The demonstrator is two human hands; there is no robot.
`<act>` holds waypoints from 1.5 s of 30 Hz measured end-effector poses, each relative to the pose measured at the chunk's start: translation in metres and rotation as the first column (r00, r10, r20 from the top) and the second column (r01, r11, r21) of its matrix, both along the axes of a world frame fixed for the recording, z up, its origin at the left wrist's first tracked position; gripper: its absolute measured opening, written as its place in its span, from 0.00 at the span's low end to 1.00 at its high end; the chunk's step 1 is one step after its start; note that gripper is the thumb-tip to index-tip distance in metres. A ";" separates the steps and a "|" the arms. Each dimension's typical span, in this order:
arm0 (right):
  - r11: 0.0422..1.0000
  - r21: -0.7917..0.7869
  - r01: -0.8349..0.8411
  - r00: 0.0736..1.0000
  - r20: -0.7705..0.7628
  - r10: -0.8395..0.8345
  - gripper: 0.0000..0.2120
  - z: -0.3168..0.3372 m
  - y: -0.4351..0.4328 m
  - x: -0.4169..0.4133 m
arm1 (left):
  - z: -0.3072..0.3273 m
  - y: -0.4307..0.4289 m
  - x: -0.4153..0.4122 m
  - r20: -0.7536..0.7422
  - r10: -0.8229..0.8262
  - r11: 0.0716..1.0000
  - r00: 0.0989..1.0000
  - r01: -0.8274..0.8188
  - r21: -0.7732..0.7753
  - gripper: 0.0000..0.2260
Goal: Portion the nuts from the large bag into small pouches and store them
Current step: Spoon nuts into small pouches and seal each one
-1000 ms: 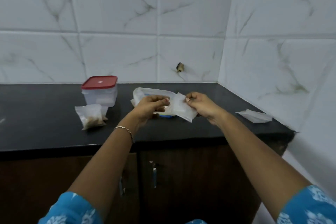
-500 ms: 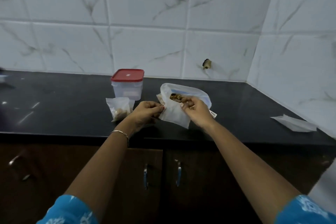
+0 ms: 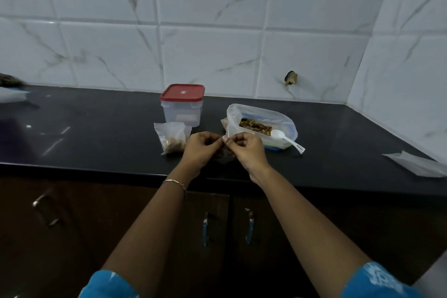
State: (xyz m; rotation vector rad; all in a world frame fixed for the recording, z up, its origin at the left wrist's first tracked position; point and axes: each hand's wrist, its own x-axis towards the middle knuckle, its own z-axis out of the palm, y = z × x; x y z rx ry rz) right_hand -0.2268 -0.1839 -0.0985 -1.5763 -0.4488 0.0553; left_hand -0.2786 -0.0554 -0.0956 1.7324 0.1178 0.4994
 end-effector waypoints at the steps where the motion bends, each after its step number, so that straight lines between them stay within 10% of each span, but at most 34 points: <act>1: 1.000 0.006 0.000 1.000 -0.011 0.000 0.12 -0.001 -0.002 0.002 | 0.000 0.000 0.000 -0.004 -0.016 0.999 1.000 0.016 0.030 0.02; 30: 0.984 -0.111 0.141 0.987 0.090 -0.131 0.03 -0.002 -0.007 0.002 | -0.004 -0.006 0.001 0.157 0.299 0.902 0.941 -0.332 0.276 0.05; 38: 0.889 -0.253 0.382 0.761 0.632 -0.148 0.11 0.001 -0.002 -0.015 | 0.000 -0.013 -0.007 0.258 0.278 0.844 0.925 -0.364 0.394 0.05; 45: 0.780 -0.340 0.525 0.677 0.723 -0.140 0.09 0.019 -0.007 -0.021 | 0.003 -0.015 -0.011 0.255 0.279 0.860 0.926 -0.359 0.362 0.06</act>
